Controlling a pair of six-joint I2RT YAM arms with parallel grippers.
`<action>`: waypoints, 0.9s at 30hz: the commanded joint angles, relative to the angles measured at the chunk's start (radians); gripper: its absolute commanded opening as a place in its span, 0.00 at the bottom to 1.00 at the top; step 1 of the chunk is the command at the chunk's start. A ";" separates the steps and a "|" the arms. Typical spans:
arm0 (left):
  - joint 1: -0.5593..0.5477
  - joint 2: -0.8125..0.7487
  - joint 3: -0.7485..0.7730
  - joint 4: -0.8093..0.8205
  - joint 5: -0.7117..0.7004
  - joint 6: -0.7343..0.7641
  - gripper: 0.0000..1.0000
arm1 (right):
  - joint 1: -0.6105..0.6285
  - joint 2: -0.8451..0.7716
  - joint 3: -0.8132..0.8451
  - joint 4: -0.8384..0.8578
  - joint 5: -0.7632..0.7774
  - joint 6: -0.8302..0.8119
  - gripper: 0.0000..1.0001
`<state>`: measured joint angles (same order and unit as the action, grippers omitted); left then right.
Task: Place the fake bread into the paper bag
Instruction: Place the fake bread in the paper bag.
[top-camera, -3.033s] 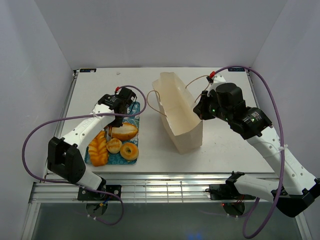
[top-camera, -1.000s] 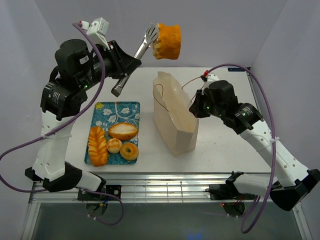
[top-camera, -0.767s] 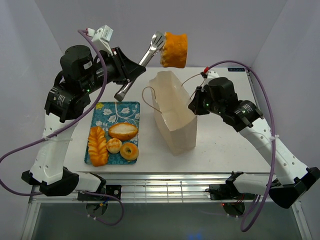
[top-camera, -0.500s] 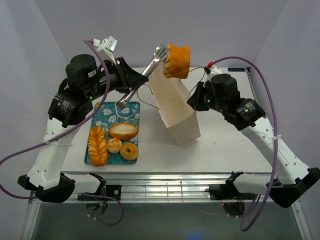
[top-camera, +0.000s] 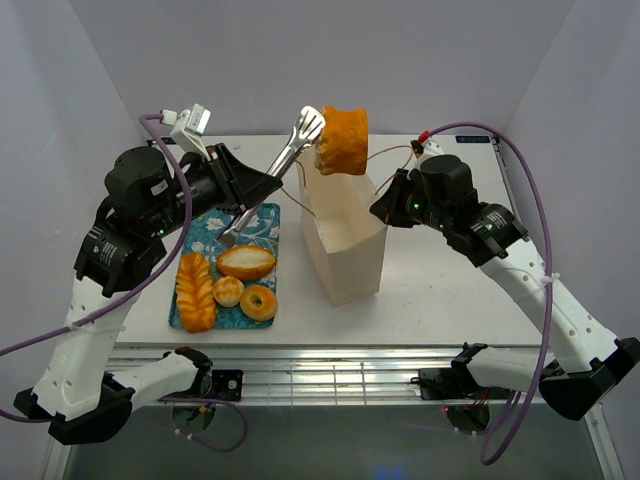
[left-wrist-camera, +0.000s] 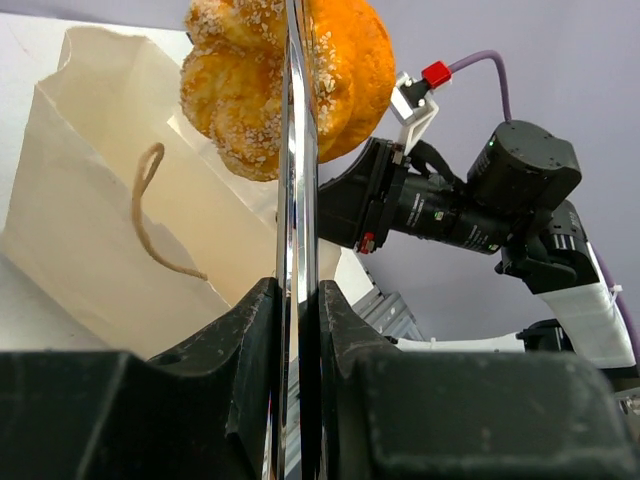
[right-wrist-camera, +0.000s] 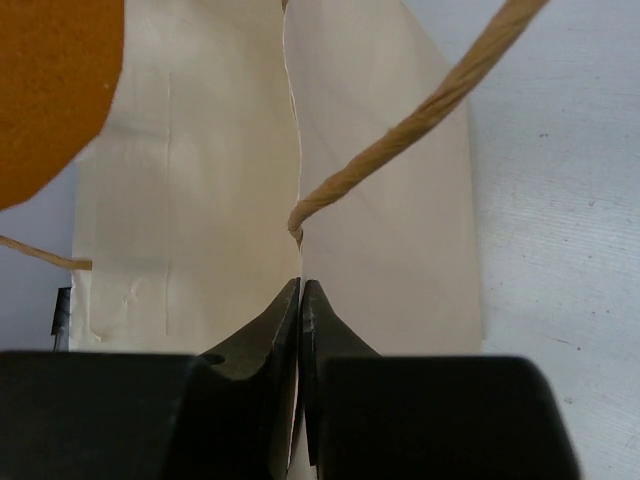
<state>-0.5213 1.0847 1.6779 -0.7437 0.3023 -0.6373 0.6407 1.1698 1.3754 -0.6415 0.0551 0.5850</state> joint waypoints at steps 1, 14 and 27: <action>-0.006 -0.019 -0.067 0.066 0.038 -0.024 0.00 | -0.001 -0.027 -0.004 0.080 -0.020 0.029 0.08; -0.006 -0.040 -0.089 0.052 -0.017 0.007 0.02 | -0.001 -0.024 0.005 0.072 -0.003 0.004 0.08; -0.006 -0.040 -0.061 0.029 -0.032 0.030 0.38 | -0.001 -0.030 -0.006 0.071 -0.006 -0.004 0.08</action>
<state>-0.5259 1.0660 1.5707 -0.7410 0.2859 -0.6228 0.6407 1.1675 1.3743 -0.6250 0.0483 0.5941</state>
